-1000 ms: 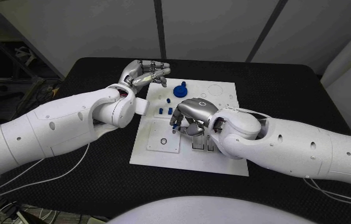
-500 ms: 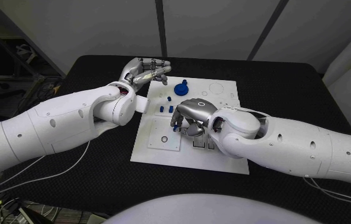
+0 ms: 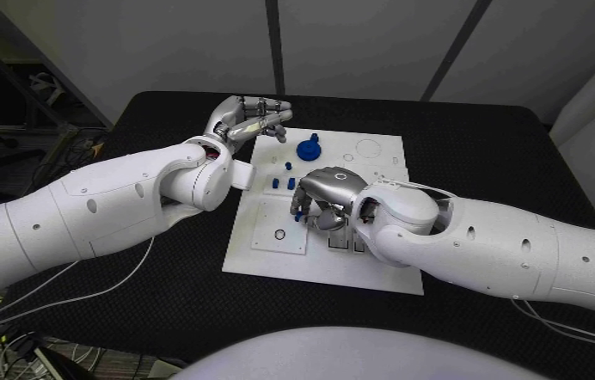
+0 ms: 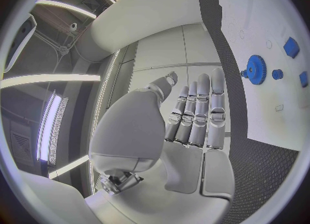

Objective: Assemble the parts on the task board

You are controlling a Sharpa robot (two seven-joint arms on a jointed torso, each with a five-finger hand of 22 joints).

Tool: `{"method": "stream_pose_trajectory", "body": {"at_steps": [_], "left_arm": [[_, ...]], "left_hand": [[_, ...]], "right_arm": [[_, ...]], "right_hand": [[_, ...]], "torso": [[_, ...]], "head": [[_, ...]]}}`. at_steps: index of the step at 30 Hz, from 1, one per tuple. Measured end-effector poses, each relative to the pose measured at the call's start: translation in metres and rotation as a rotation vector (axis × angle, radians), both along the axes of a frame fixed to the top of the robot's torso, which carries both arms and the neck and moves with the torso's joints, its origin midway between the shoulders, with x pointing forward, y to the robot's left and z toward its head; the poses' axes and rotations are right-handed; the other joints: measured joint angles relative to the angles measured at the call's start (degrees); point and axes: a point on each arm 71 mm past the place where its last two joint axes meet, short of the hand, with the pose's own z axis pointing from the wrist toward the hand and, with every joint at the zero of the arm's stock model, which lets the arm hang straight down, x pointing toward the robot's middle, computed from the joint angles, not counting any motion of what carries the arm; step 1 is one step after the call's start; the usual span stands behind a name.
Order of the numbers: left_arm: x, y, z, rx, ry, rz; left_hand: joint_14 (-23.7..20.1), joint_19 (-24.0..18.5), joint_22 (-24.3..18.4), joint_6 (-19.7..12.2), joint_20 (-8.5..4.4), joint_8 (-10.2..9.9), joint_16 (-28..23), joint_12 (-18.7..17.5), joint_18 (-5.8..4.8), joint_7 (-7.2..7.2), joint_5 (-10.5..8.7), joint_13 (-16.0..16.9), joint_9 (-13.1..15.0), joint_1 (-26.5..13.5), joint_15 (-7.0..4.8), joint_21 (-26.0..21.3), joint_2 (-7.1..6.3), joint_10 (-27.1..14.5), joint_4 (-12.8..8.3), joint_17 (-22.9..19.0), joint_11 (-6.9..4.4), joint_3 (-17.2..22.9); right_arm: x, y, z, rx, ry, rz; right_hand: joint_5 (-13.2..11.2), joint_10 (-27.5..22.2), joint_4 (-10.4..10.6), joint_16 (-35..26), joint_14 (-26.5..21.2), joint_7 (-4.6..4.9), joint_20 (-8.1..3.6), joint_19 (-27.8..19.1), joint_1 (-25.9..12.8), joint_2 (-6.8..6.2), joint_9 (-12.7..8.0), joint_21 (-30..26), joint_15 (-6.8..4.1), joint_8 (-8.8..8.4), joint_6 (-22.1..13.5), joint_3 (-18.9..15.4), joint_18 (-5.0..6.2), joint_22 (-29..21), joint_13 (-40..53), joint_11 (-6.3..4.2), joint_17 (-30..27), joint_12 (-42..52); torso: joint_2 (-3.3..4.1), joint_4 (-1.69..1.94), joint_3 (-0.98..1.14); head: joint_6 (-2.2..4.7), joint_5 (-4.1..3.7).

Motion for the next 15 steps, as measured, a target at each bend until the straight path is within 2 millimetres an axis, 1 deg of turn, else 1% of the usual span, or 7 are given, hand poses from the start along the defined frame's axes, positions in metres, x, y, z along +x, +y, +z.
{"method": "stream_pose_trajectory", "body": {"at_steps": [13,15], "left_arm": [[-0.0003,-0.0007,0.0001,-0.001,0.000,-0.003],[-0.0003,-0.0007,0.0001,-0.001,0.001,-0.003]], "left_hand": [[0.0,0.0,0.0,0.0,0.00,0.0,0.0,0.0,0.00,0.00,0.00,0.0,0.0,0.0,0.00,0.0,0.00,0.0,0.0,0.0,0.00,0.0],[-0.2,0.0,-0.1,0.0,0.00,0.0,0.0,0.0,0.00,0.00,0.00,0.0,0.0,0.0,0.21,0.0,0.00,-0.1,-0.1,-0.1,-0.12,-0.1]], "right_arm": [[0.0000,0.0029,-0.0013,-0.018,0.002,0.005],[-0.0003,0.0043,-0.0015,-0.022,0.004,0.008]], "right_hand": [[0.0,0.0,0.0,0.0,0.0,-0.01,0.00,0.0,0.0,0.00,0.0,0.0,0.00,-0.23,0.0,0.0,0.00,0.0,0.0,0.00,0.0,0.0],[0.0,0.0,0.0,0.0,0.0,-0.01,0.00,0.0,0.0,0.00,0.0,0.0,0.00,-0.23,0.0,0.0,0.01,0.0,0.0,0.00,0.0,-0.1]], "torso": [[-0.01,-0.03,-0.03],[-0.01,-0.03,-0.03]], "head": [[-0.25,-0.03],[-0.29,-0.03]]}}
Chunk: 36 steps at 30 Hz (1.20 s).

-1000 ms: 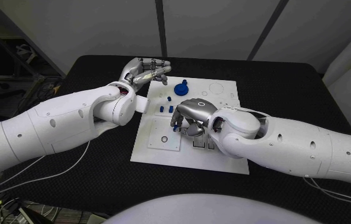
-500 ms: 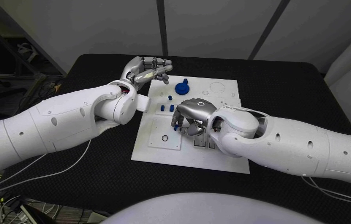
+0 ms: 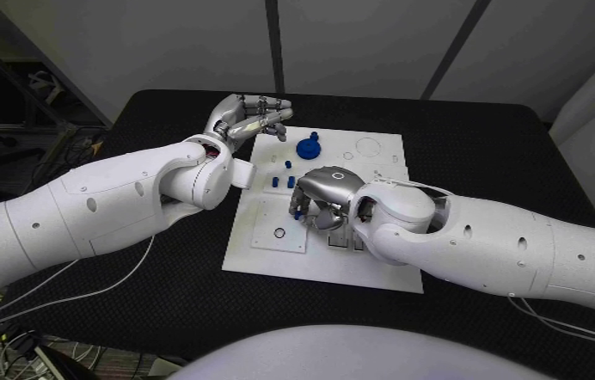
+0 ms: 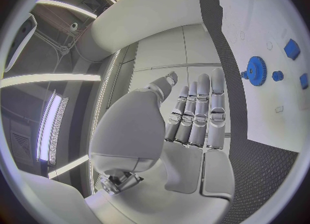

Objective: Assemble the parts on the task board

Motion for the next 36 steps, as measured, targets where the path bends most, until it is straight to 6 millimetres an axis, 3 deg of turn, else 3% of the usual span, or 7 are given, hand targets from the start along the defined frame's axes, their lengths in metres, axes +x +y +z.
{"method": "stream_pose_trajectory", "body": {"at_steps": [4,7,14,18,23,29,36], "left_arm": [[0.000,0.000,0.000,0.000,0.000,0.000],[0.000,0.000,0.000,0.000,0.000,-0.001],[0.000,0.000,0.000,0.000,0.001,-0.001],[0.000,0.000,0.000,0.000,0.002,-0.001],[0.000,0.000,0.000,0.000,0.002,-0.002],[0.000,0.001,0.000,0.000,0.002,-0.001],[0.000,0.002,0.000,0.002,0.002,0.002]], "left_hand": [[0.0,0.0,0.0,0.0,0.00,0.0,-0.2,0.0,0.00,0.00,0.00,0.0,0.0,0.0,0.00,0.0,0.00,-0.1,-0.1,-0.1,-0.09,-0.1],[0.0,0.0,0.0,0.0,0.00,0.0,-0.2,0.0,0.00,0.00,0.00,0.0,0.0,0.0,0.00,0.0,0.00,-0.1,-0.1,-0.1,-0.09,-0.1],[0.0,0.0,-0.1,0.0,0.00,0.0,-0.2,0.0,0.00,0.00,0.00,-0.1,0.0,0.0,0.00,-0.2,0.00,-0.3,-0.1,-0.1,0.11,-0.1],[0.0,0.0,-0.1,-0.1,0.00,0.0,-0.2,0.2,0.00,0.13,0.00,-0.1,0.0,0.0,0.00,-0.2,0.00,-0.3,-0.1,-0.1,0.11,-0.1],[0.0,0.0,-0.2,-0.2,0.00,0.3,-0.2,0.2,0.00,0.20,0.00,-0.1,0.0,0.2,0.00,-0.2,0.21,-0.5,-0.1,-0.2,-0.08,-0.1],[0.0,0.0,-0.2,-0.2,0.00,0.3,-0.2,0.2,-0.01,0.20,0.00,-0.1,0.0,0.3,0.00,-0.2,0.30,-0.7,-0.1,-0.2,0.13,-0.1],[0.0,0.0,-0.2,-0.2,0.00,0.2,-0.2,0.3,-0.01,0.20,0.00,-0.1,0.0,0.3,0.00,-0.2,0.30,-0.7,-0.1,-0.2,0.14,-0.1]], "right_arm": [[0.000,0.001,-0.001,-0.007,0.001,0.001],[0.000,0.002,-0.001,-0.012,0.001,0.000],[0.001,0.002,-0.002,-0.018,-0.001,-0.007],[0.001,0.001,-0.002,-0.015,-0.005,-0.015],[0.001,-0.003,0.000,0.000,-0.017,-0.027],[-0.002,-0.014,0.004,0.024,-0.034,-0.045],[-0.009,-0.041,0.014,0.061,-0.051,-0.080]], "right_hand": [[-0.2,0.0,0.0,0.0,0.0,0.08,0.00,0.0,-0.3,-0.31,0.0,0.0,0.00,-0.01,-0.1,0.0,-0.01,0.0,0.0,0.00,-0.2,-0.2],[-0.3,-0.9,0.0,-0.7,0.0,0.94,-0.15,-0.2,-1.2,-0.35,0.0,-0.1,0.00,-0.31,-1.4,0.0,0.00,0.0,-0.1,0.88,-1.0,-0.6],[-1.0,-6.5,0.3,-1.5,-0.2,2.12,1.14,-1.6,-2.8,-1.71,-1.2,-1.6,1.04,-1.24,-5.6,-0.3,-0.01,0.0,-1.2,2.19,-2.2,-0.6],[-1.3,-9.4,0.5,-2.7,-0.2,2.25,1.55,-2.6,-3.4,-2.24,-1.7,-2.5,1.45,-1.24,-8.2,-0.4,0.00,-0.5,-1.8,2.80,-3.3,-0.6],[-1.3,-11.4,0.5,-3.5,-0.2,1.87,1.64,-3.1,-3.6,-2.47,-2.0,-3.0,1.45,-1.24,-11.4,-0.8,-0.01,-1.5,-1.9,2.74,-4.5,0.1],[-1.5,-11.5,0.4,-3.5,-0.2,1.65,1.64,-3.1,-3.8,-2.69,-2.0,-3.0,1.45,-1.24,-11.6,-0.9,0.00,-1.5,-1.9,2.87,-4.5,0.5],[-1.8,-11.8,0.8,-3.5,-0.2,1.47,1.64,-3.1,-4.0,-2.92,-1.4,-3.3,1.45,-0.57,-10.1,-1.2,0.00,-1.6,-1.7,2.75,-4.6,2.3]], "torso": [[0.00,-0.03,-0.02],[-0.01,-0.04,-0.03],[-0.05,-0.04,-0.04],[-0.08,-0.04,-0.03],[-0.09,-0.03,-0.02],[-0.10,-0.03,0.02],[-0.10,-0.03,0.03]], "head": [[-0.08,-0.01],[-0.14,-0.01],[-0.16,-0.01],[-0.16,0.06],[0.03,0.07],[0.23,0.07],[0.62,-0.07]]}}
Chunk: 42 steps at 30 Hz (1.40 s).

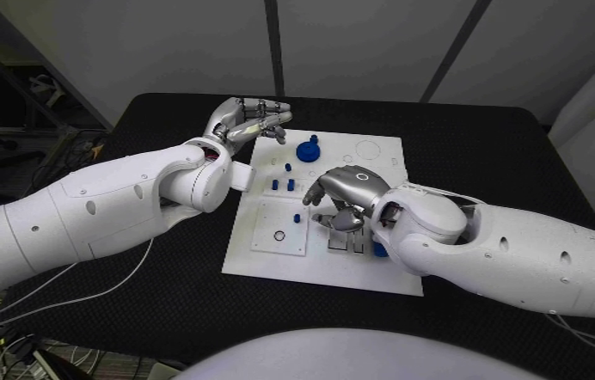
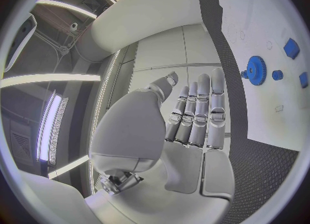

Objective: Assemble the parts on the task board

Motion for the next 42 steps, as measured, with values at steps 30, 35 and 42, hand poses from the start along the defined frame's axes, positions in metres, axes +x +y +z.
{"method": "stream_pose_trajectory", "body": {"at_steps": [30,35,42], "left_arm": [[0.002,0.002,-0.002,0.003,0.003,0.006],[0.002,0.002,-0.002,0.003,0.003,0.006],[0.002,0.003,-0.002,0.004,0.004,0.007]], "left_hand": [[0.0,0.0,-0.1,0.0,0.00,0.4,0.0,0.5,0.01,0.00,0.00,0.0,0.0,0.0,0.00,0.0,0.00,-0.2,-0.2,-0.1,-0.20,-0.2],[0.0,0.0,-0.1,0.0,0.00,0.4,0.0,0.5,0.01,0.00,0.00,0.0,0.0,0.0,0.00,0.0,0.00,-0.2,-0.2,-0.1,-0.20,-0.2],[0.0,0.0,-0.1,0.0,0.00,0.4,0.0,0.6,0.00,0.00,0.00,-0.1,0.0,0.0,0.00,0.0,0.00,-0.2,-0.2,-0.1,-0.20,-0.2]], "right_arm": [[0.046,-0.085,0.014,-0.098,0.049,-0.228],[0.047,-0.080,0.012,-0.105,0.060,-0.214],[0.048,-0.076,0.011,-0.110,0.068,-0.202]], "right_hand": [[-2.7,-4.0,0.9,-3.6,-0.7,-0.41,-0.02,-2.5,0.7,-0.50,-0.3,-3.0,0.71,-0.35,-1.3,-3.7,0.92,-4.4,-0.5,0.51,-5.0,2.0],[-2.7,-3.4,1.1,-3.6,-0.7,-0.72,-0.02,-2.5,1.2,-0.08,-0.2,-3.0,0.71,-0.35,-1.0,-3.9,0.92,-4.2,-0.4,0.01,-5.0,3.3],[-2.3,-0.4,1.7,-1.5,0.0,-0.40,-0.74,-1.1,1.8,0.60,-0.1,-1.7,0.39,-0.35,-0.6,-3.2,0.92,-1.9,-0.4,-0.75,-3.7,5.1]], "torso": [[0.08,0.07,-0.09],[0.10,0.07,-0.10],[0.11,0.10,-0.10]], "head": [[1.61,-1.96],[1.53,-1.94],[1.36,-1.82]]}}
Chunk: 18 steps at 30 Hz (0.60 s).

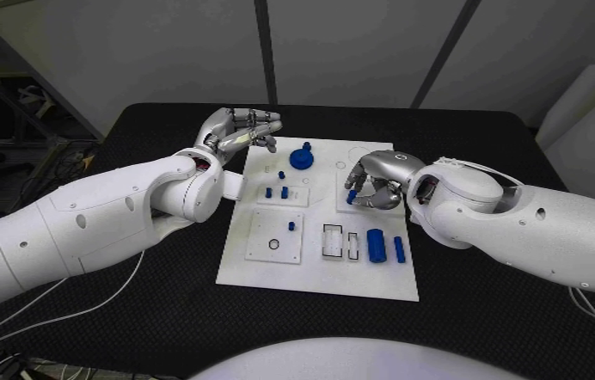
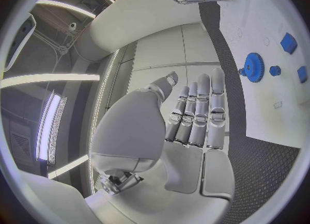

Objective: Assemble the parts on the task board

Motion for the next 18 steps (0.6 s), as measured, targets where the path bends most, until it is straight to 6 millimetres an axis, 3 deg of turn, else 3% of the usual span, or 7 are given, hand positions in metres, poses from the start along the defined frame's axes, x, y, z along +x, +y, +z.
{"method": "stream_pose_trajectory", "body": {"at_steps": [8,18], "left_arm": [[0.0001,0.0001,-0.0002,0.000,0.001,0.000],[0.0002,0.0004,-0.0003,0.001,0.003,0.000]], "left_hand": [[0.0,0.0,-0.1,0.0,0.00,0.0,0.0,0.2,0.00,0.00,0.00,0.0,0.0,0.0,0.00,0.0,0.00,0.0,-0.1,-0.1,0.00,-0.1],[0.0,0.0,0.0,0.0,0.00,0.0,0.0,0.2,0.00,0.00,0.00,0.0,0.0,0.0,0.00,0.0,0.00,0.0,-0.1,0.0,0.00,-0.1]], "right_arm": [[0.0004,0.0037,-0.0011,-0.004,0.008,0.010],[0.0007,0.0072,-0.0019,-0.007,0.014,0.019]], "right_hand": [[0.3,3.4,-0.1,2.6,0.0,-0.04,-0.38,2.0,0.8,0.75,0.5,2.4,-0.46,0.56,2.8,1.5,0.00,3.4,0.2,-0.73,2.0,0.7],[0.5,5.9,-0.4,3.2,0.1,-0.49,-0.58,2.8,1.4,1.43,1.0,3.2,-1.16,1.61,5.9,2.5,-0.01,3.6,0.6,-1.24,2.1,1.2]], "torso": [[0.02,-0.03,0.03],[-0.02,-0.03,0.04]], "head": [[-0.18,0.03],[-0.39,0.09]]}}
